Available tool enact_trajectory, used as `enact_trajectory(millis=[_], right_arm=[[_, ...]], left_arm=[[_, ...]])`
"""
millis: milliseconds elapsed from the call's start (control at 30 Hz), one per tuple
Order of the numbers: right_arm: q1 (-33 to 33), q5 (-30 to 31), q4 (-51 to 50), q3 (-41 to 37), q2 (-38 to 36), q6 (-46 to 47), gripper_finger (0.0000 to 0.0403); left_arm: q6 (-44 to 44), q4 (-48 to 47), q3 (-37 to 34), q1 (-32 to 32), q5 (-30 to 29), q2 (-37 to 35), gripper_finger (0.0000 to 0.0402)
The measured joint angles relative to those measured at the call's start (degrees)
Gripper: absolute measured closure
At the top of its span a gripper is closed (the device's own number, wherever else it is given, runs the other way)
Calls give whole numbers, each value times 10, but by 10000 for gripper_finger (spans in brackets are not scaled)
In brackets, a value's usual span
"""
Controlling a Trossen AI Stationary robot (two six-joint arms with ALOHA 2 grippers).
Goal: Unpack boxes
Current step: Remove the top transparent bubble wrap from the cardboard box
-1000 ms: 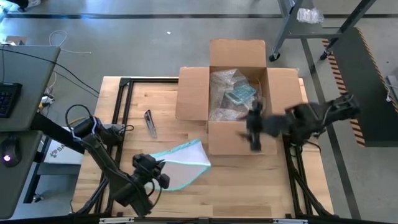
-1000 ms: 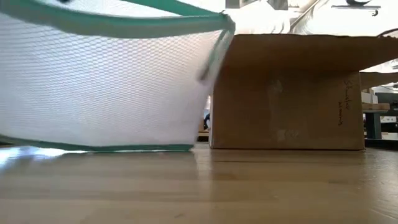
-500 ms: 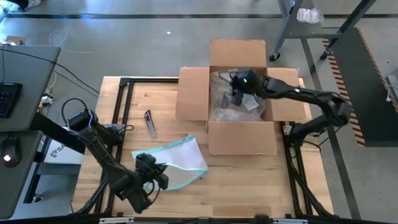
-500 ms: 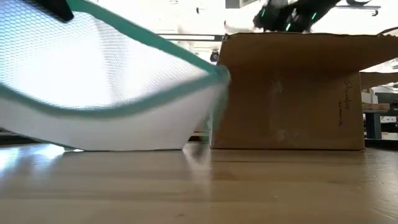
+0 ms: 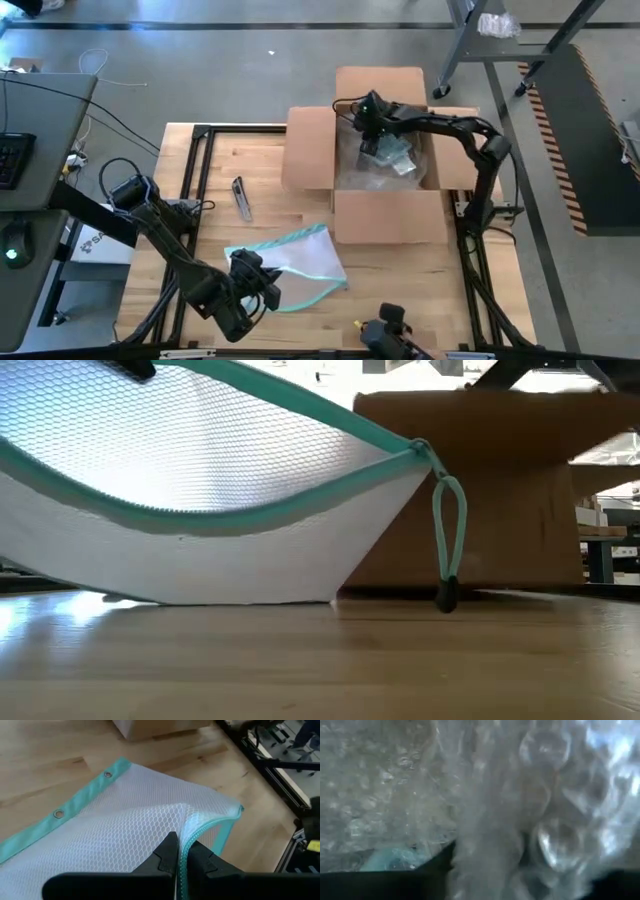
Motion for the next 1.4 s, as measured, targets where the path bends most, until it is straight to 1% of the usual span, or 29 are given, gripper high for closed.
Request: enact_trajectory(millis=[33, 67, 100, 233, 300, 367, 433, 500, 567, 633, 700, 767, 833, 900, 933, 1000, 1067, 1133, 1200, 1233, 1267, 1300, 1333, 1367, 1400], right_arm=[[3, -25, -16, 1, 1, 4, 341], [6, -36, -37, 1, 0, 7, 371], [9, -51, -54, 1, -7, 12, 385], [22, -133, -93, 23, -95, 56, 398], [33, -159, -118, 27, -140, 81, 401], [52, -186, -116, 35, -188, 113, 401], [73, -216, -64, 45, -244, 145, 402], [97, -233, 36, 51, -285, 189, 402], [124, -235, 148, 51, -304, 240, 403], [147, -233, 270, 50, -304, 261, 403], [164, -229, 394, 50, -287, 262, 403], [172, -225, 497, 50, -256, 265, 403], [174, -222, 600, 57, -203, 257, 403], [173, -220, 662, 88, -136, 240, 403], [173, -220, 685, 117, -101, 237, 403], [169, -226, 708, 201, -27, 238, 403], [167, -259, 709, 314, 54, 251, 403], [167, -298, 672, 442, 140, 270, 403], [167, -306, 600, 571, 224, 272, 403], [167, -298, 584, 584, 245, 268, 403], [168, -266, 636, 546, 241, 259, 403], [168, -231, 663, 505, 236, 252, 403], [168, -186, 673, 469, 232, 251, 403], [163, -159, 666, 444, 227, 254, 403], [158, -147, 638, 423, 224, 260, 403]], left_arm=[[4, 0, 0, 0, 0, 0, 401], [7, 0, 0, 0, 0, 0, 401], [10, 0, 0, 0, -1, 0, 401], [17, -5, 0, 0, -12, 0, 401], [30, -5, 0, 0, -15, 0, 401], [41, -5, 0, 0, -16, 0, 401], [55, -4, 0, 0, -25, 0, 401], [66, -5, 0, 0, -38, 1, 401], [75, -4, 0, 0, -42, 1, 401], [81, -5, 0, 0, -43, 1, 401], [87, -5, 0, 0, -45, 1, 401], [90, -6, 0, 0, -45, 1, 401], [90, -5, 0, 0, -45, 1, 401], [90, -6, 0, 0, -45, 1, 401], [90, -5, 0, 0, -44, 1, 401], [89, -6, 0, 0, -44, 1, 401], [86, -5, 0, 0, -44, 1, 401], [79, -5, 0, 0, -43, 1, 401], [76, -5, 0, 0, -42, 1, 401], [75, -3, 0, 0, -42, 1, 401], [74, -4, 0, 0, -41, 1, 401], [74, -4, 0, 0, -42, 1, 401], [74, -1, 0, 0, -40, 1, 401], [75, -3, 0, 0, -41, 1, 402], [74, -3, 0, 0, -42, 1, 402]])
